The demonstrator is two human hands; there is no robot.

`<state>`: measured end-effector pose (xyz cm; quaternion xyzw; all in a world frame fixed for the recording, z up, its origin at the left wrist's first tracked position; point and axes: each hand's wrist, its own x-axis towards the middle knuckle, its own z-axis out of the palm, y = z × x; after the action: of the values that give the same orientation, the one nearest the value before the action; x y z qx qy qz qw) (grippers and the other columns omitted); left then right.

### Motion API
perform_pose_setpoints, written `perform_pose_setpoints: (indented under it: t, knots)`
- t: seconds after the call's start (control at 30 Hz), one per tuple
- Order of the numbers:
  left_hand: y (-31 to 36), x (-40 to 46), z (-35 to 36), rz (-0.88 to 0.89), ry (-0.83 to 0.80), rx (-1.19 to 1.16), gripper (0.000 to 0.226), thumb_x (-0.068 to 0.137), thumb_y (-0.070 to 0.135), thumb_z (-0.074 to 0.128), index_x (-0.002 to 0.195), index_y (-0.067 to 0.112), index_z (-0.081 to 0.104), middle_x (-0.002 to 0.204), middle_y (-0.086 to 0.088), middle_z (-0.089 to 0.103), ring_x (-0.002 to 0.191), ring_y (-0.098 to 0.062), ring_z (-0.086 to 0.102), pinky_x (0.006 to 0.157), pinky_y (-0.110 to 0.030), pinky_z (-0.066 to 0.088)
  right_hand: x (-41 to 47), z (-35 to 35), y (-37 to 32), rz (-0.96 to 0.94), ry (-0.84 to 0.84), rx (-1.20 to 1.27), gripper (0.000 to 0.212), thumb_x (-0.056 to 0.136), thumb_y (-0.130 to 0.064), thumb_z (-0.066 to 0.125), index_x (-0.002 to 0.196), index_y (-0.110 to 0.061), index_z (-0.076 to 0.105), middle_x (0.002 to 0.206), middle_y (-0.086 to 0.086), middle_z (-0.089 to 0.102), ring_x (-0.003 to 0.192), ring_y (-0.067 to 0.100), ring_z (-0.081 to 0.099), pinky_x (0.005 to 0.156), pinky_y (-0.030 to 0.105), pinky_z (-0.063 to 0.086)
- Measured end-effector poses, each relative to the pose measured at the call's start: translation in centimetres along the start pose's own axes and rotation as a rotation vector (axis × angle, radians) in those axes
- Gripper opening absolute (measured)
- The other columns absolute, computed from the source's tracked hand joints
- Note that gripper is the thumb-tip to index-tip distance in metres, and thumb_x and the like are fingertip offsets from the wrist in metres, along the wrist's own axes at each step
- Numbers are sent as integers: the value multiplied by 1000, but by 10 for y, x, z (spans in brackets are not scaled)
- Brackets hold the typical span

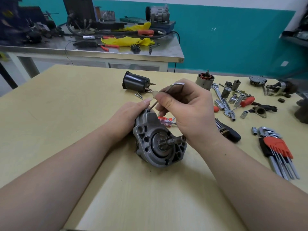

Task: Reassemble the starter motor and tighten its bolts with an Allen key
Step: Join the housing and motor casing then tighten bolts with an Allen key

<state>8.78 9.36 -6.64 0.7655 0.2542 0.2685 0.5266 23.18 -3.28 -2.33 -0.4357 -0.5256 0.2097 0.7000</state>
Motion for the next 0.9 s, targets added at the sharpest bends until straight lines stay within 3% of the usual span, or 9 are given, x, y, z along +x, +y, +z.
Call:
perform_pose_setpoints:
  t: [0.07,0.13,0.3,0.4,0.5,0.6,0.73,0.8,0.9]
  knots:
    - [1,0,0,-15,-3,-2,75,92,75,50,82,2,68,70,-3,67,67,-14,58,66,-25,49,-1,-1,-3,-37,-34,-26,26,91,5,77,107,-15,70,71,7,69,62,19,69,61,32,59]
    - [1,-1,0,-23,-7,-6,77,92,76,50,85,2,72,74,-10,71,71,-18,62,77,-37,52,1,-3,-6,-108,-66,-92,47,93,6,75,127,-24,63,78,13,67,65,21,70,64,33,62]
    - [6,-4,2,-28,-20,-52,78,94,74,51,88,-1,72,88,-32,71,80,-37,67,97,-62,50,3,-6,0,-133,-50,-137,25,95,-1,75,117,-14,76,79,0,71,69,20,70,65,30,60]
    - [7,-6,4,-24,-49,-125,78,92,73,58,87,-4,70,81,-26,69,77,-29,63,82,-53,50,2,0,6,-218,-36,-206,35,99,-6,73,130,-21,72,81,5,68,66,24,71,61,41,61]
    - [8,-7,3,-18,-57,-154,76,92,68,61,88,-7,69,80,-30,66,77,-30,60,80,-46,45,4,-1,6,-243,-86,-216,57,101,-5,69,152,-26,55,77,-1,62,65,34,68,64,47,62]
    - [9,-8,3,-27,-54,-148,77,92,68,61,88,-8,66,81,-28,63,78,-30,57,83,-47,44,5,-9,3,-246,-160,-261,43,105,-7,63,145,-23,60,90,-4,68,75,29,71,67,44,63]
    - [10,-7,4,-21,-59,-143,59,90,66,61,77,9,70,74,-17,59,71,-23,53,76,-43,40,3,-20,-9,-108,-355,-95,43,110,-19,46,153,-21,49,119,17,71,89,41,64,74,46,58]
    - [9,-6,4,-18,-63,-151,48,89,65,60,72,21,70,71,-7,57,68,-19,50,69,-38,38,5,-23,-16,-10,-405,-9,44,111,-19,38,154,-15,48,116,27,68,93,49,58,78,50,53]
    - [9,-5,3,8,-54,-98,45,88,63,57,68,25,70,67,1,59,63,-10,52,60,-26,43,11,-29,-21,121,-415,76,42,110,-16,36,145,-6,57,106,30,64,93,41,59,80,47,51]
